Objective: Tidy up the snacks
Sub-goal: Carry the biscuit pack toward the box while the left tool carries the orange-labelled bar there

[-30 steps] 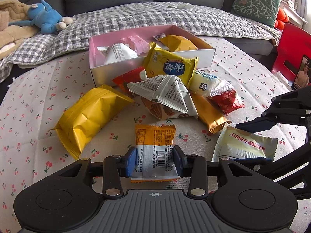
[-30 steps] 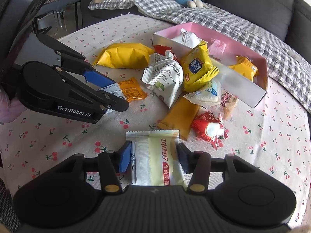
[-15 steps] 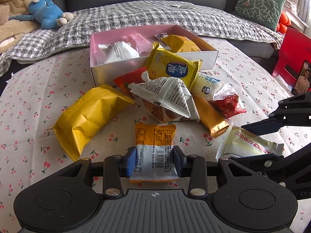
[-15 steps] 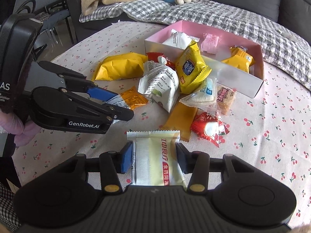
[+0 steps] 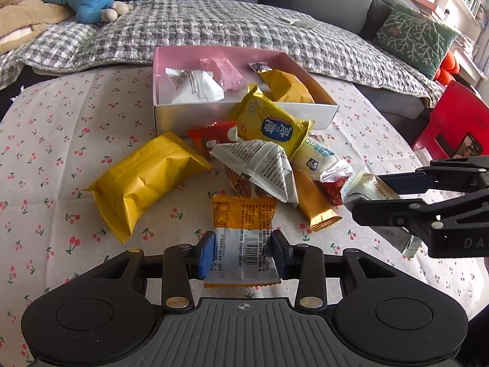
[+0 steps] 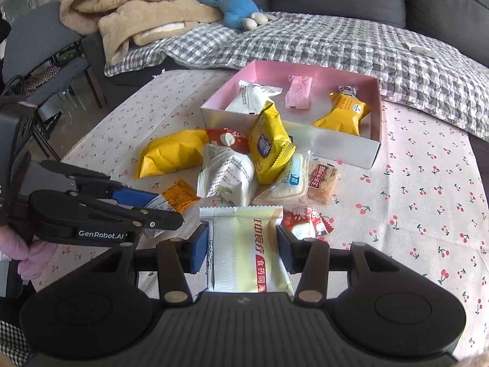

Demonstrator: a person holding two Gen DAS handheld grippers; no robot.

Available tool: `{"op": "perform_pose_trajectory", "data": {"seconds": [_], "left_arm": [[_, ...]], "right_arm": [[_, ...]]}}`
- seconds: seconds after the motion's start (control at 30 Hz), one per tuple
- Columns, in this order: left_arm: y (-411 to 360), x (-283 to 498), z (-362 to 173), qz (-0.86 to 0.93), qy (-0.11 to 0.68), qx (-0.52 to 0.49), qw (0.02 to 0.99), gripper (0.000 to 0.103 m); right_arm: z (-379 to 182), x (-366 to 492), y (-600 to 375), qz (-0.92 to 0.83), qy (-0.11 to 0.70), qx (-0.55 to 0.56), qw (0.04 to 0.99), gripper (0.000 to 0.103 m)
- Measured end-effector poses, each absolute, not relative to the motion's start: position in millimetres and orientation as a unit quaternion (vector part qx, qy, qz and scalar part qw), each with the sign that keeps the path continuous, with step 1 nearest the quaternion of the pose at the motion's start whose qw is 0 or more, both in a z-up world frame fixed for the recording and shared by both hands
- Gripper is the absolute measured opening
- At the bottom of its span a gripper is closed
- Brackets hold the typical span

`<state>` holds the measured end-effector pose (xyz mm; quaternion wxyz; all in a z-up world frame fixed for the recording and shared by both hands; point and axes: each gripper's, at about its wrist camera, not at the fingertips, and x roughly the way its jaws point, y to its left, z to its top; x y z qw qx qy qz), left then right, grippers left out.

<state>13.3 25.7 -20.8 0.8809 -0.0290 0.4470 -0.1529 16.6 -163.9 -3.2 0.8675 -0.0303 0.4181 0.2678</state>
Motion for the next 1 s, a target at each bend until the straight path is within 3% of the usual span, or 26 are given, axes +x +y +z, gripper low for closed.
{"op": "perform_pose_trajectory", "data": {"seconds": [0.5, 1.0], "left_arm": [[38, 43, 21, -0.128, 0.402, -0.063, 0.904, 0.036], [39, 151, 25, -0.098, 0.362, -0.034, 0.926, 0.037]], "right_arm": [[16, 79, -166, 0.2, 0.417, 0.043, 0.886, 0.044], [-4, 161, -149, 0.21, 0.421, 0.075, 0.879, 0.044]]}}
